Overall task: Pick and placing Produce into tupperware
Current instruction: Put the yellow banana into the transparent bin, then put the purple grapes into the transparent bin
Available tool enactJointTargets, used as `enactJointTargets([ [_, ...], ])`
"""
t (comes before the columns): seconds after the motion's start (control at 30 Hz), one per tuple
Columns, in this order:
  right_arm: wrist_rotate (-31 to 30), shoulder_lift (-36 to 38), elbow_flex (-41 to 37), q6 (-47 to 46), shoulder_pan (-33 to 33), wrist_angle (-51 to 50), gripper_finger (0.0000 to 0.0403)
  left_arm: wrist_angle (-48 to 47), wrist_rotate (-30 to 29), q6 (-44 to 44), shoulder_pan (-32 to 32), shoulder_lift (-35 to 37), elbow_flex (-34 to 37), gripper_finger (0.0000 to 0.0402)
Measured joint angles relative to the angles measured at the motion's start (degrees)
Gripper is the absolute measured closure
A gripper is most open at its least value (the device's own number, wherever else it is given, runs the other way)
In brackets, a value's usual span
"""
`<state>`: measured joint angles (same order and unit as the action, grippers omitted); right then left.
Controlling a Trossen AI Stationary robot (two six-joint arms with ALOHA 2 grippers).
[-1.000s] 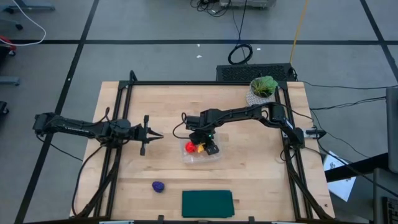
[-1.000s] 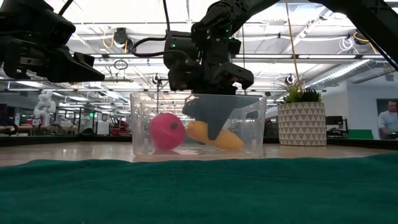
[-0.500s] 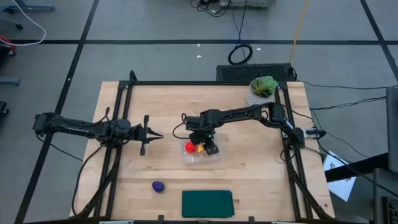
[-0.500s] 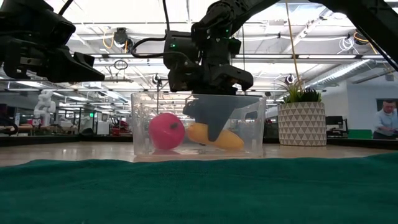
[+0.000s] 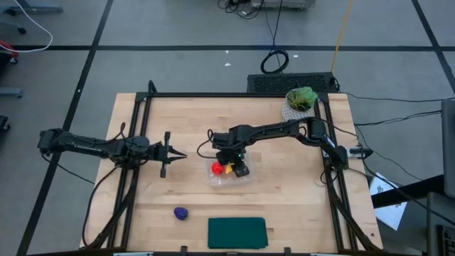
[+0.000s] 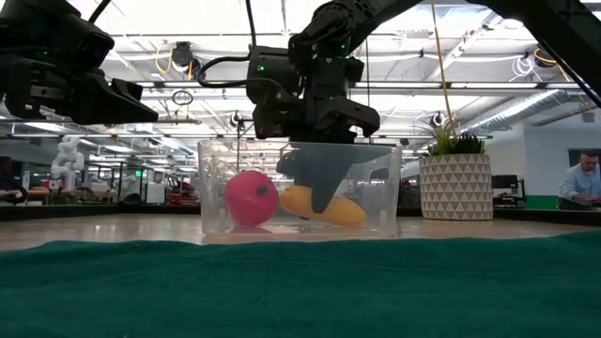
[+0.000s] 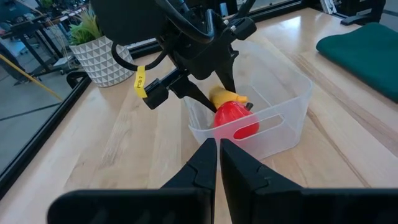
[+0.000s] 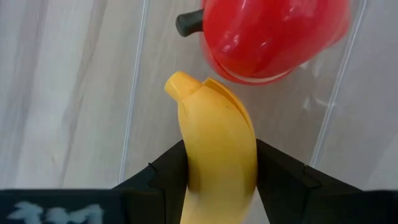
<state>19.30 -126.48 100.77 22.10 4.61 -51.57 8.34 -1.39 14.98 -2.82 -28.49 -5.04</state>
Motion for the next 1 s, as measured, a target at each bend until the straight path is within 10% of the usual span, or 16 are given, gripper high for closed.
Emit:
enactJointTargets([
  [1.0,-1.28,0.55,0.09,-1.91,-0.6,0.52,0.0167,0.02,0.0,-0.23,-0.01,0.0,0.0,0.0376],
])
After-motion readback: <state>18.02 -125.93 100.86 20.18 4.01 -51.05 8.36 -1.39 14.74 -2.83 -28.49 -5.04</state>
